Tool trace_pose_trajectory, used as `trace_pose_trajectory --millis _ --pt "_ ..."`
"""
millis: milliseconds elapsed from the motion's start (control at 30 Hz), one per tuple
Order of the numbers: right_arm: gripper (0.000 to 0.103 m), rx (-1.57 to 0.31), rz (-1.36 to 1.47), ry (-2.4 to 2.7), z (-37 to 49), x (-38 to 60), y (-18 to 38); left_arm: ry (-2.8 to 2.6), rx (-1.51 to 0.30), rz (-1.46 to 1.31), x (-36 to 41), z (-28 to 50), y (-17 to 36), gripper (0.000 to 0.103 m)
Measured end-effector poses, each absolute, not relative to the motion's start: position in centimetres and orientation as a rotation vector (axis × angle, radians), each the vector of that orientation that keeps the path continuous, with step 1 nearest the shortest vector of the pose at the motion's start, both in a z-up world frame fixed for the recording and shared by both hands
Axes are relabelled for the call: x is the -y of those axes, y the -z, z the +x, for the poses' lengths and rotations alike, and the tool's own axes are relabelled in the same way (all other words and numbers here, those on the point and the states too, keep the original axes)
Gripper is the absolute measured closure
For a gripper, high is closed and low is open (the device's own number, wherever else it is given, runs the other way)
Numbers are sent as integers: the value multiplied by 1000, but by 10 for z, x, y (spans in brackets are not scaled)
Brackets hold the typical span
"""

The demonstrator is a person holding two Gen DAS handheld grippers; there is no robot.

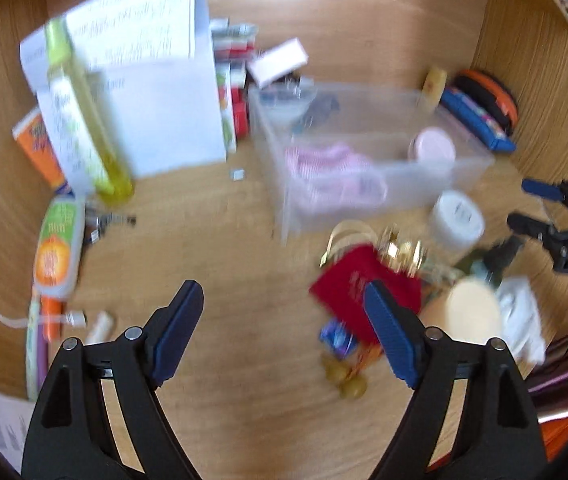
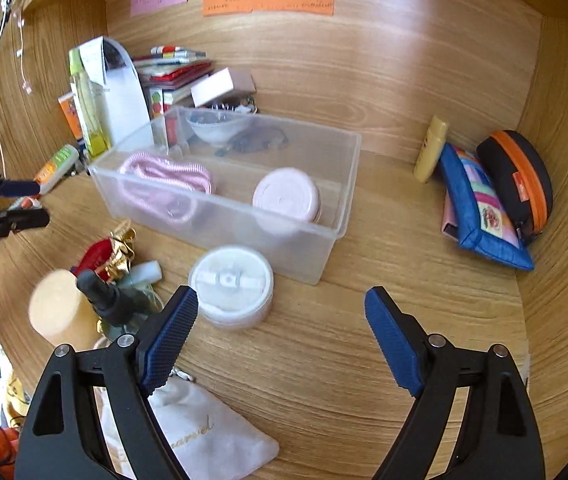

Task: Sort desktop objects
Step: 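Grasp the gourd keychain with the left gripper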

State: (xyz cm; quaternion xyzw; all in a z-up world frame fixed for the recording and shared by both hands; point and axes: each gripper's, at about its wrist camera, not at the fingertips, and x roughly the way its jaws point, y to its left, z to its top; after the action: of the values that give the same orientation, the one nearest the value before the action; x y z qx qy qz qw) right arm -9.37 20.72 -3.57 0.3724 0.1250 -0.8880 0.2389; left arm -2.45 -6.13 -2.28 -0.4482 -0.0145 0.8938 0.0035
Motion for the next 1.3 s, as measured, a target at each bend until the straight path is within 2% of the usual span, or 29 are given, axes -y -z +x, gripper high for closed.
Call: trace_pose_trajectory --millis 367,633,700,833,1000,1100,1300 --pt "19 -352 1108 2348 -101 -195 60 -2675 108 -1511 57 9 64 20" --pt "19 -398 1126 2335 -106 -187 65 -2671 47 -1508 40 3 77 21" --pt "19 -374 1126 2339 -105 -193 63 -2694 33 -1495 39 1 77 32" --pt "19 -302 1132 2339 -96 -210 55 -2731 -34 -1476 35 2 78 46" --pt "19 -284 1124 2308 -64 -220 47 -2748 -40 -1453 35 8 77 76" --pt "19 -285 1121 2262 -45 -214 45 -2768 -14 -1449 39 11 77 84" --pt "19 -408 1158 2165 -22 -184 63 -2792 46 -1446 45 13 76 84"
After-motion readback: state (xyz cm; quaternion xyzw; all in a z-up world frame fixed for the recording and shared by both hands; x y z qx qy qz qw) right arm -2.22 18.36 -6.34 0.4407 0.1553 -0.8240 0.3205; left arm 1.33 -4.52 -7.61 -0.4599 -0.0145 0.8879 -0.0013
